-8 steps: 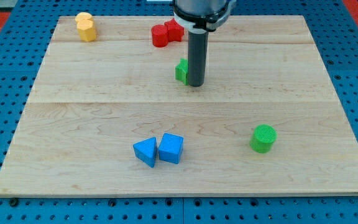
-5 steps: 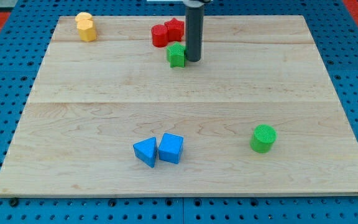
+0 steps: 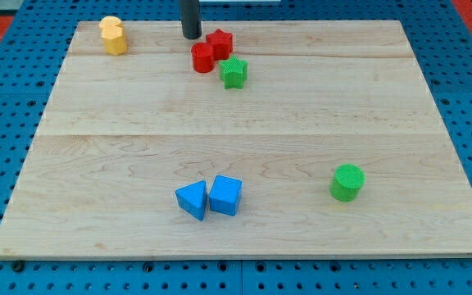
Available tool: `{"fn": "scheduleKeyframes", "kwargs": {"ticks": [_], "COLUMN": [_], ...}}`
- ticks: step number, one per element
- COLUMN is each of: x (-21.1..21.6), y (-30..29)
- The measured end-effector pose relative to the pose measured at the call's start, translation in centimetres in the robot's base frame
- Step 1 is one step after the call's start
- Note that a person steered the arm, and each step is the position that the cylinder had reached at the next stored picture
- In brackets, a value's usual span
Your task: Push the red star along with red circle towards the center
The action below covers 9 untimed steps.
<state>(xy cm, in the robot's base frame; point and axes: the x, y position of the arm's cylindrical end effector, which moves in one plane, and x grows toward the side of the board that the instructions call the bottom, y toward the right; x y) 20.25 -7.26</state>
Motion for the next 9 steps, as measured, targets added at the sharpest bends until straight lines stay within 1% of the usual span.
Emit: {"fn": "scheduleKeyframes", "kwargs": {"ticks": [1, 3, 4, 5, 6, 7, 8, 9], "x": [-1.0, 1.5, 3.5, 4.7, 3.1, 1.4, 2.0, 3.7], "y": [2.4, 5.2, 3.7, 0.4, -1.8, -1.4, -0.2, 1.4]}}
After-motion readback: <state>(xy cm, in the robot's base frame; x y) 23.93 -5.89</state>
